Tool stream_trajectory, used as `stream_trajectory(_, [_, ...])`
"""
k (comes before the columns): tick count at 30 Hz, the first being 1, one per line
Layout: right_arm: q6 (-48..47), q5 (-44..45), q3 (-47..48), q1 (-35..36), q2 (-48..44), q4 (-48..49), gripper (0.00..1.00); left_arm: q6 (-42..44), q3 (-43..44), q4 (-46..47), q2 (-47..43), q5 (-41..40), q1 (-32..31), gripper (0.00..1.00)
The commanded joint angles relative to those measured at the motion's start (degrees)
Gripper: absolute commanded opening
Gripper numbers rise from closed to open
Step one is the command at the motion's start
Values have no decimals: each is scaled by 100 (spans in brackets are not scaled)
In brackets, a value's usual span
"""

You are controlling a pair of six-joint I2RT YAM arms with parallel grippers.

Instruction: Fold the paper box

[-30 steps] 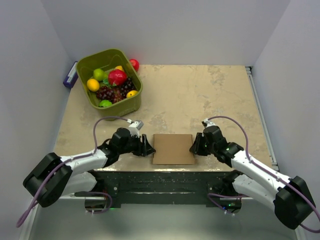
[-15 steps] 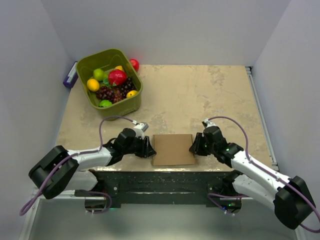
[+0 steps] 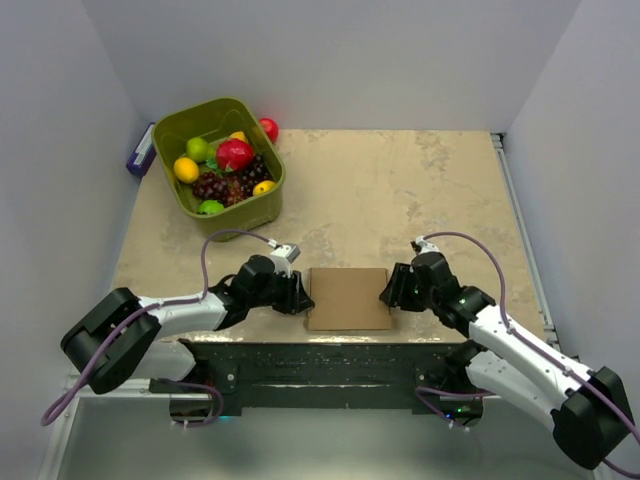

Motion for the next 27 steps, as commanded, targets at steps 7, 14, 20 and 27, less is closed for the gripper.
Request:
stream_trajectory(7, [156,305,98,-3,145,-224,47,339,53,-457,32,-398,-4,42])
stream_trajectory(14, [245,348,-148,-3,584,57,32,374,97,-492,6,-398,-4,42])
stream_trajectory(20, [280,383,-140,-3,603,23,31,383,97,-492,-21,-398,-4,42])
stream_trajectory(27, [359,85,220,-3,356,-83,43,330,228,-544,-275,-389,-4,48])
